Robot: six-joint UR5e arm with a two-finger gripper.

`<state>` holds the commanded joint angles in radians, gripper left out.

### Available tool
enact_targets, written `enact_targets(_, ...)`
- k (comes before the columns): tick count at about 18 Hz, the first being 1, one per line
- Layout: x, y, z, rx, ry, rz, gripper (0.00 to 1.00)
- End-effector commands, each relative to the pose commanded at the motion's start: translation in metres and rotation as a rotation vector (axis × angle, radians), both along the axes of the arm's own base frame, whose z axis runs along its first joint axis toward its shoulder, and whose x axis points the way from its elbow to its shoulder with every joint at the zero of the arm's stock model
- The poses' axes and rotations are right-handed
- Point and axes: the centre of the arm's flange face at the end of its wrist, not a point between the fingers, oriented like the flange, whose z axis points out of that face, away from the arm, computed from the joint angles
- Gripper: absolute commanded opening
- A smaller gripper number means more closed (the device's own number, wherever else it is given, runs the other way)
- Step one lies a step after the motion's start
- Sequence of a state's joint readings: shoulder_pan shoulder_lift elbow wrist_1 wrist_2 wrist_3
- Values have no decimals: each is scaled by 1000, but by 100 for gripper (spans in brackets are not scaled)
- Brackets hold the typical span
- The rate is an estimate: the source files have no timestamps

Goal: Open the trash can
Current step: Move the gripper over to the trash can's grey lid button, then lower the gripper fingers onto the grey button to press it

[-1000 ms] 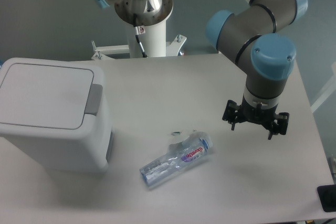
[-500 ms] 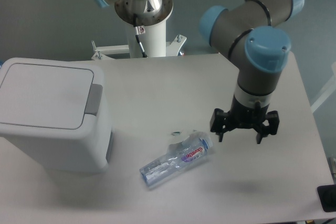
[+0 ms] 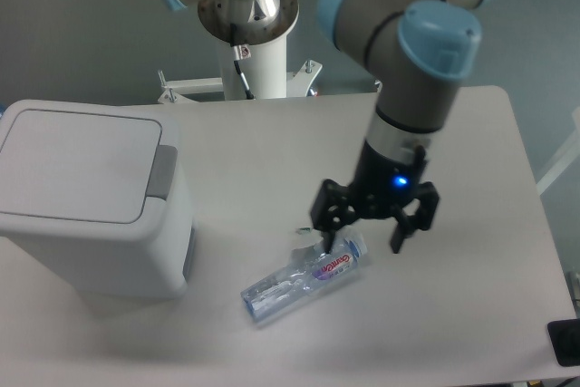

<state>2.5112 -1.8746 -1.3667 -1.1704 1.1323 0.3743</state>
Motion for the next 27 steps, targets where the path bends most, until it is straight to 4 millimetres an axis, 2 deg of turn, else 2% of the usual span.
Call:
enact_targets(3,17,-6,5,14,-16,-7,100)
enact_targets(8,50,-19,39,88,-27,9,100)
enact_targets(9,58,-16,44,104,-30,1,100)
enact_targets(11,76,-4,39,100,-39,-28,100)
enact_targets(12,81,-3,30,89,-51,-34,100)
enact_targets(17,119,-12,21,79,-58,-66,100)
enact_targets(27,131,-15,2,69,-61,-76,100)
